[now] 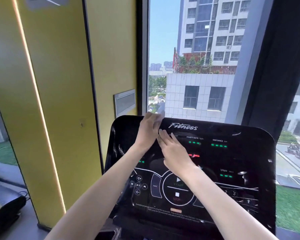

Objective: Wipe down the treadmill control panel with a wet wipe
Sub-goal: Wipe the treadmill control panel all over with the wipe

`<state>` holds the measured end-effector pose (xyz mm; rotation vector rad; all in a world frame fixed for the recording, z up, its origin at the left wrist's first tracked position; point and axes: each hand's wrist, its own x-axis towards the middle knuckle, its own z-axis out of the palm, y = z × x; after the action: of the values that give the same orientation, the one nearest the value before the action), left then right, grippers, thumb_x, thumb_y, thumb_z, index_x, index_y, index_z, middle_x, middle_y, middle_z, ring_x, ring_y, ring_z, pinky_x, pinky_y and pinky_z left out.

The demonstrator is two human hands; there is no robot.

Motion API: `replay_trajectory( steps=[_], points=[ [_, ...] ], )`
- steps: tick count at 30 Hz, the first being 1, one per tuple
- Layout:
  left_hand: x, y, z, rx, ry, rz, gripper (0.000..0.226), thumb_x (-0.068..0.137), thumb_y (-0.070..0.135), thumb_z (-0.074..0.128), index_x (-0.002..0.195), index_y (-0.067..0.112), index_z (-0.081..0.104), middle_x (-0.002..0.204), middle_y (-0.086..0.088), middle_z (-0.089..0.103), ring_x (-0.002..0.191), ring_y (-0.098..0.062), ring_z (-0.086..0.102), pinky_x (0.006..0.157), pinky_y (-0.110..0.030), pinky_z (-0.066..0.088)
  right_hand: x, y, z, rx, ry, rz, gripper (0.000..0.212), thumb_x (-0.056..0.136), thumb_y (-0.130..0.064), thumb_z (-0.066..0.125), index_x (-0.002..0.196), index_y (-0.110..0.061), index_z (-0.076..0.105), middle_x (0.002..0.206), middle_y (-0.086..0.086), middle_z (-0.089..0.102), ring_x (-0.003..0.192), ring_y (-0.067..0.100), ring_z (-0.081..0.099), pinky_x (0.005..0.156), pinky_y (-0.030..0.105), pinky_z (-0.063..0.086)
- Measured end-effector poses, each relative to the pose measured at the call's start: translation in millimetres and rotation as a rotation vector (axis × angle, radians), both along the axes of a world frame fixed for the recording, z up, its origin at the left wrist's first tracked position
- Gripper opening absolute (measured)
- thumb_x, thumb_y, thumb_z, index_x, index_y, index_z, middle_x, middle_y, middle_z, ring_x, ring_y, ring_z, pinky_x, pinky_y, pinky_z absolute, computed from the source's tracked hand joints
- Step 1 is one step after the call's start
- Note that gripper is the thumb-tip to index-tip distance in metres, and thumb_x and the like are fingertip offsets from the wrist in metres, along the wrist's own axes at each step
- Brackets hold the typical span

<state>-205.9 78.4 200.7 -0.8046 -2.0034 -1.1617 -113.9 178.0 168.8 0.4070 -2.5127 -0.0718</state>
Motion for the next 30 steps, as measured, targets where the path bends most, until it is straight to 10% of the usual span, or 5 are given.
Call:
replay_trajectory(
  steps=[10, 14, 19, 24, 30],
  points=[
    [8.9, 8.8, -1.9, 0.097, 0.0, -0.149, 0.022, 0.092, 0.003, 0.053, 0.111, 0.004, 0.064, 0.091, 0.0, 0.051, 0.074, -0.003, 0.05, 0.074, -0.002, 0.037, 25.1, 19.3, -15.6, -0.139, 0.133, -0.211, 0.087, 0.062, 0.018, 0.054, 0.142, 0.003, 0.024, 0.151, 0.018, 0.018, 0.141, 0.024, 0.011, 0.114, 0.037, 0.007],
    [-3.3, -0.1, -1.4, 0.522, -0.169, 0.073, 0.016, 0.095, 0.011, 0.05, 0.107, 0.008, 0.061, 0.098, 0.0, 0.057, 0.084, -0.004, 0.053, 0.078, -0.011, 0.038, 33.7, 36.3, -21.3, -0.193, 0.125, -0.348, 0.088, 0.064, 0.02, 0.049, 0.144, 0.002, 0.017, 0.153, 0.018, 0.011, 0.142, 0.024, 0.006, 0.115, 0.036, 0.005],
    [7.6, 28.8, -13.8, 0.092, 0.084, -0.233, 0.018, 0.094, 0.008, 0.054, 0.108, 0.013, 0.065, 0.093, 0.001, 0.06, 0.09, -0.012, 0.056, 0.081, -0.019, 0.045, 36.5, 43.9, -20.6, -0.122, 0.083, -0.344, 0.088, 0.067, 0.018, 0.047, 0.145, 0.0, 0.01, 0.153, 0.013, -0.001, 0.143, 0.023, -0.001, 0.115, 0.034, -0.003],
    [5.2, 18.3, -13.9, 0.537, -0.092, 0.044, 0.017, 0.094, 0.008, 0.051, 0.105, 0.005, 0.064, 0.095, 0.001, 0.058, 0.088, -0.015, 0.056, 0.079, -0.03, 0.048, 34.4, 44.4, -24.1, -0.145, 0.066, -0.354, 0.092, 0.062, 0.022, 0.051, 0.144, 0.001, 0.015, 0.153, 0.014, 0.008, 0.143, 0.025, 0.006, 0.116, 0.039, 0.007],
    [19.0, 33.3, -19.5, 0.226, 0.103, -0.1, 0.022, 0.091, 0.002, 0.054, 0.111, 0.005, 0.063, 0.094, 0.0, 0.06, 0.088, -0.015, 0.056, 0.078, -0.022, 0.046, 35.6, 49.5, -24.4, -0.152, 0.07, -0.334, 0.09, 0.057, 0.023, 0.057, 0.141, 0.005, 0.03, 0.149, 0.02, 0.026, 0.14, 0.029, 0.019, 0.113, 0.044, 0.016]
  ],
)
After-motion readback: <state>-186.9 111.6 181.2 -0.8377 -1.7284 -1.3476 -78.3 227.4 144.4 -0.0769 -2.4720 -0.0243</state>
